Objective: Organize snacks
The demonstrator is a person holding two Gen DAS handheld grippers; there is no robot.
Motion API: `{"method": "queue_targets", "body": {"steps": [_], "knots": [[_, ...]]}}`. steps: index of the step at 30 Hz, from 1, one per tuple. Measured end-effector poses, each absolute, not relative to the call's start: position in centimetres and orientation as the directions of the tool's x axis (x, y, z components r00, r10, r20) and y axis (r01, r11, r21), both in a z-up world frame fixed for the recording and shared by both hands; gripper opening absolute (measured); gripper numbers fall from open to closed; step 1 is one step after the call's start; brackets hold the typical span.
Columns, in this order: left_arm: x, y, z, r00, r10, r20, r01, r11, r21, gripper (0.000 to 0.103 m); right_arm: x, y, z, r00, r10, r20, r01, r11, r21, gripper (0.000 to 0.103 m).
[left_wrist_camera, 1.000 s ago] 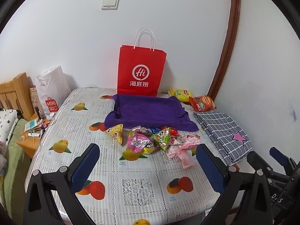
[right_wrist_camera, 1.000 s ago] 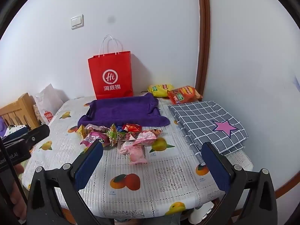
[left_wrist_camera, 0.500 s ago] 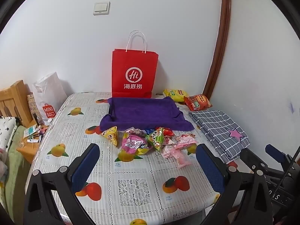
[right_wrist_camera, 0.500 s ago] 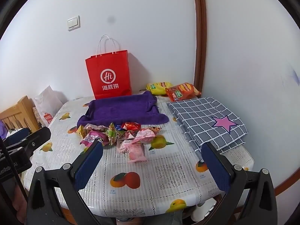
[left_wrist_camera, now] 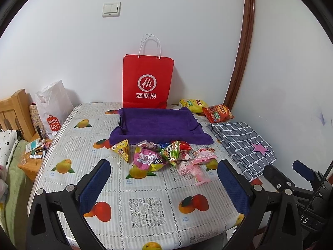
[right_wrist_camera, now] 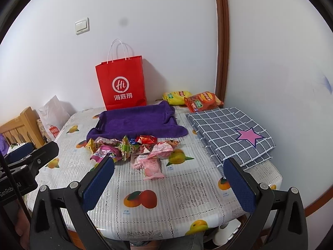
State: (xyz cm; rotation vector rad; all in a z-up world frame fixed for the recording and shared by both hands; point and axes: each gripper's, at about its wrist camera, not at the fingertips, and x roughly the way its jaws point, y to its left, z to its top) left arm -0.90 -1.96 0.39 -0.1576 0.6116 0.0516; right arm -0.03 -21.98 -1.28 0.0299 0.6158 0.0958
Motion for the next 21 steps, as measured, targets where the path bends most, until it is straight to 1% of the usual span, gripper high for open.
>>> {"method": "queue_targets", "body": {"steps": [21], "knots": [[-0.92,-1.84,-0.16,0.812,0.0,-0.583,-0.096,0.986,-0.135,0.103,-0.55,-21.57,-1.52,0.814,0.099,-0.573,-0.08,0.995,0.058,0.103]]}}
